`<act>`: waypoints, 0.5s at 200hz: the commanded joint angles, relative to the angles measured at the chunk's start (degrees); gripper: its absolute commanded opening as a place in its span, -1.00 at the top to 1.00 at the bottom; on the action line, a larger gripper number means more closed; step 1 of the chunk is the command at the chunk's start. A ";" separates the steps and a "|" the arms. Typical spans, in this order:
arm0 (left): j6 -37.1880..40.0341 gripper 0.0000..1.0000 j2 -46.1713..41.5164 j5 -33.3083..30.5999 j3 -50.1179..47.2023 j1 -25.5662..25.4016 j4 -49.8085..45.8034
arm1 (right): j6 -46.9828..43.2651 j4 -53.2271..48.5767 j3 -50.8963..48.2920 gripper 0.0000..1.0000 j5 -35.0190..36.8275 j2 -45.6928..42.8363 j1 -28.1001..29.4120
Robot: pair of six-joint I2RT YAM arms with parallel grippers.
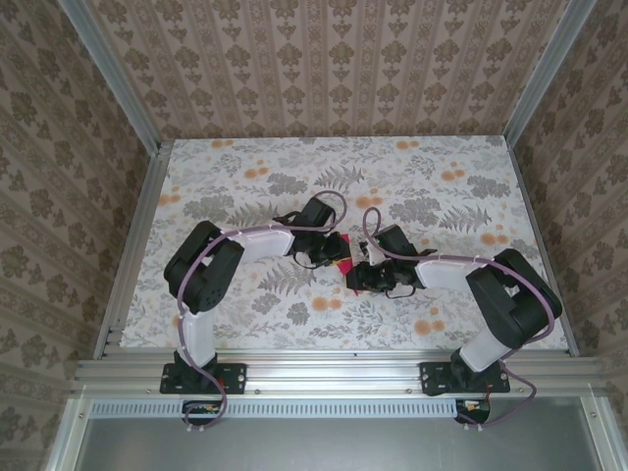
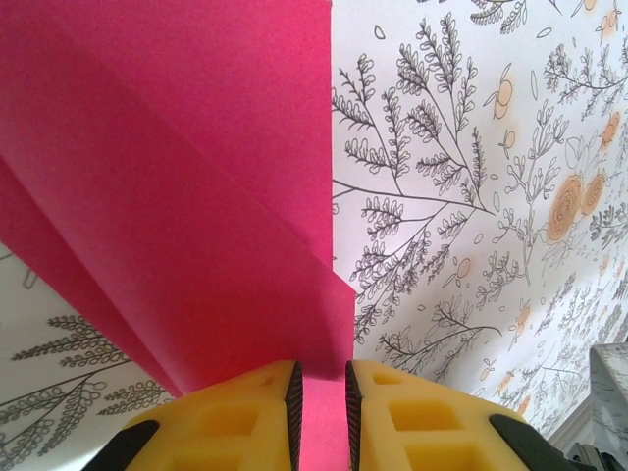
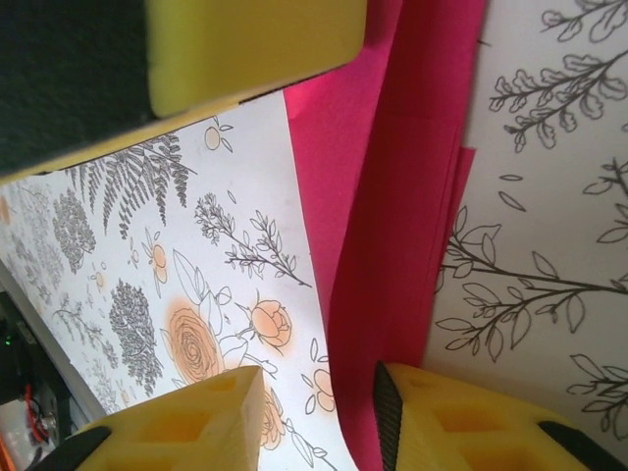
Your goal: Fold a paper plane with a square sheet of paper (pick it up from the middle)
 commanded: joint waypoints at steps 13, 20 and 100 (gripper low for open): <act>1.71 0.57 1.12 0.60 1.90 0.39 -1.66 | -2.23 -4.31 1.79 0.23 1.83 -1.49 -0.17; 1.76 0.57 1.11 0.56 1.90 0.40 -1.68 | -2.32 -4.64 1.79 0.23 2.91 -1.94 -0.17; 2.04 0.58 1.55 0.77 2.46 0.39 -2.30 | -4.40 -7.17 3.86 0.21 4.70 0.13 -0.11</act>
